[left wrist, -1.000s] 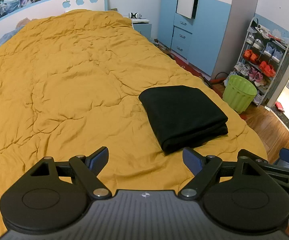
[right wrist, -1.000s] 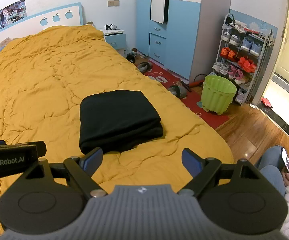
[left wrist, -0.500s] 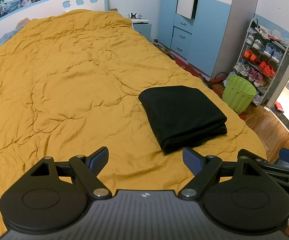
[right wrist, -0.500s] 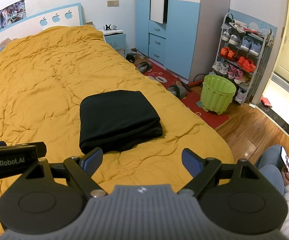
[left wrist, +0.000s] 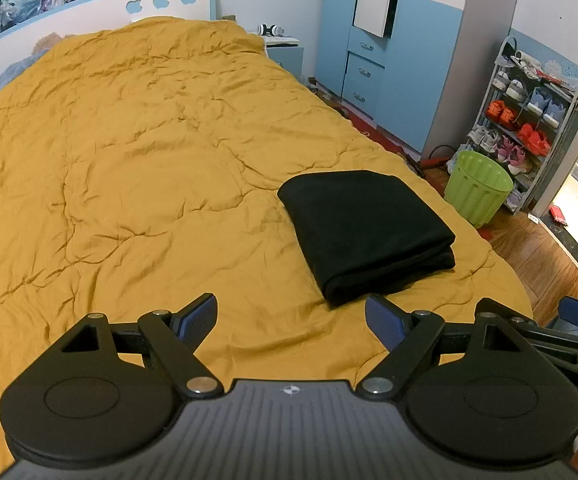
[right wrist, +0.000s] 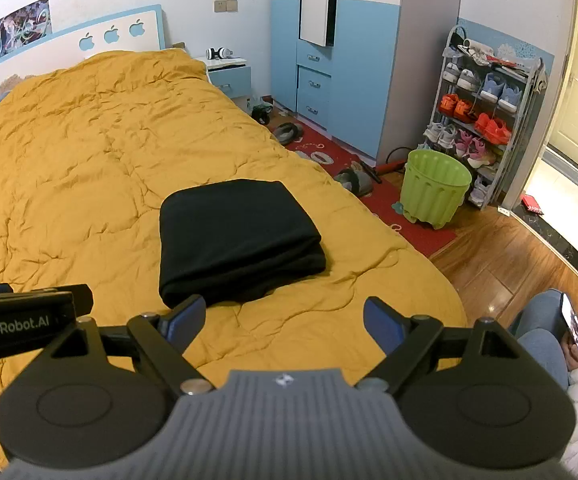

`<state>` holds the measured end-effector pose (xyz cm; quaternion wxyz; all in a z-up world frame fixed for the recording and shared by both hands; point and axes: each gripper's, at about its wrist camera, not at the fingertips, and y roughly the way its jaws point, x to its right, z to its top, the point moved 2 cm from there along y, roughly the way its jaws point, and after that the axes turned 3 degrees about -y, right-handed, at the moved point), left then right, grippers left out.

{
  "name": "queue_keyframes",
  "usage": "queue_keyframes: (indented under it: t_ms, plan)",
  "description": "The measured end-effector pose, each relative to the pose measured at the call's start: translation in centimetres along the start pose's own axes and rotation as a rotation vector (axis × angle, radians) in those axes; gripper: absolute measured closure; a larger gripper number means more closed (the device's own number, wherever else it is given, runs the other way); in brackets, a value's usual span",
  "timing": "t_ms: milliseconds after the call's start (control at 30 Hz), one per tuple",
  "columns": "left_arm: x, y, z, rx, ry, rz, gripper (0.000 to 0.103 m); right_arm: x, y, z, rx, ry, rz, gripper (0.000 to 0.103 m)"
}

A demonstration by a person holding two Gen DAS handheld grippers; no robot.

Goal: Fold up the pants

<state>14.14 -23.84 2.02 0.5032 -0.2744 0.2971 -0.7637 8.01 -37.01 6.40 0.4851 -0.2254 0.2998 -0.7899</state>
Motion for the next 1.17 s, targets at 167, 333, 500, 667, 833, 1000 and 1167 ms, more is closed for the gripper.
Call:
queue_keyframes:
  t_ms: [167,333,500,667,833,1000,1167]
  plan:
    - [0.02,-0.09,-0.06,-0.001,-0.002,0.0,0.005,-0.02,-0.02,-0.03,0.0,-0.001,0.0,0.021]
    - [0.02,-0.12,-0.09,0.0,-0.003,-0.001,0.005,-0.04,-0.08,-0.06,0.0,-0.001,-0.001,0.021]
    - [-0.07,-0.07,-0.06,-0.002,-0.003,-0.001,0.005,-0.08,-0.13,-0.04,0.0,-0.002,-0.002,0.021]
    - [-0.21,-0.05,-0.06,-0.002,-0.004,-0.002,0.005,-0.14,-0.22,0.02,0.001,-0.007,-0.005,0.021]
    - [-0.19,-0.12,-0.14,-0.003,-0.005,-0.003,0.005,-0.15,-0.27,0.05,0.001,-0.008,-0.006,0.021]
    - [-0.28,-0.08,-0.07,-0.002,-0.004,-0.002,0.005,-0.18,-0.33,0.01,0.0,-0.008,-0.007,0.021]
    - [-0.21,-0.31,-0.15,0.021,0.005,-0.006,0.005,-0.11,-0.52,0.23,0.003,-0.009,-0.01,0.021]
